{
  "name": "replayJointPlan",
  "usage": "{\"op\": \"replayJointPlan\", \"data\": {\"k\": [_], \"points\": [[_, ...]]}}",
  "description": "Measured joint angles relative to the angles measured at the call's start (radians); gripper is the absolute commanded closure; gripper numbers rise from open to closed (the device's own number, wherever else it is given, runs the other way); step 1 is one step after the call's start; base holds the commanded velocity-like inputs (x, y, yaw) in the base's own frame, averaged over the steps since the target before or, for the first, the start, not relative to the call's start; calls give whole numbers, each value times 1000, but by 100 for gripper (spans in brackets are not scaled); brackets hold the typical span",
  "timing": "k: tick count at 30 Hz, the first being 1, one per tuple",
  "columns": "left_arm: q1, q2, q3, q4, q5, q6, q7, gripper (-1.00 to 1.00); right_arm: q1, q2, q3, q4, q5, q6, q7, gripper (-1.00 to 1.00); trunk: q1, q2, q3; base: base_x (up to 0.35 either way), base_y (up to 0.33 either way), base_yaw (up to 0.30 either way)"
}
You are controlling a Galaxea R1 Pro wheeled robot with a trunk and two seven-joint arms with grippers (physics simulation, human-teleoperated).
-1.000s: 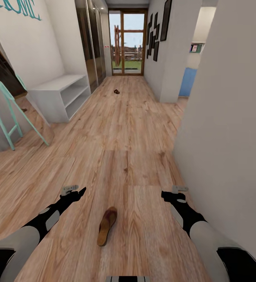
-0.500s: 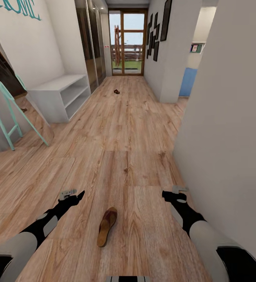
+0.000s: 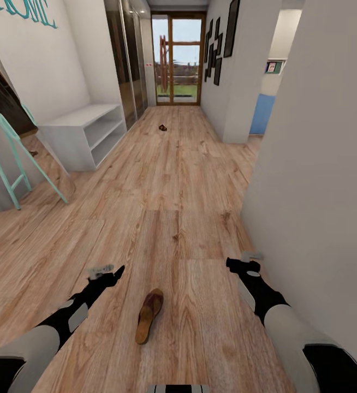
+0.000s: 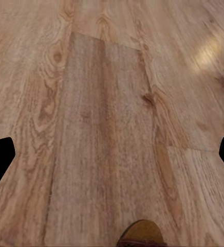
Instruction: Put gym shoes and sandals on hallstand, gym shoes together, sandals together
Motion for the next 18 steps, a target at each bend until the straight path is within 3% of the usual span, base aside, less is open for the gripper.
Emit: {"op": "replayJointPlan", "data": {"k": [18], "points": [[0, -92, -1, 41, -105, -48, 85, -100, 0, 2, 1, -101, -4, 93, 3, -100, 0, 0, 0, 0, 0, 0]]}}
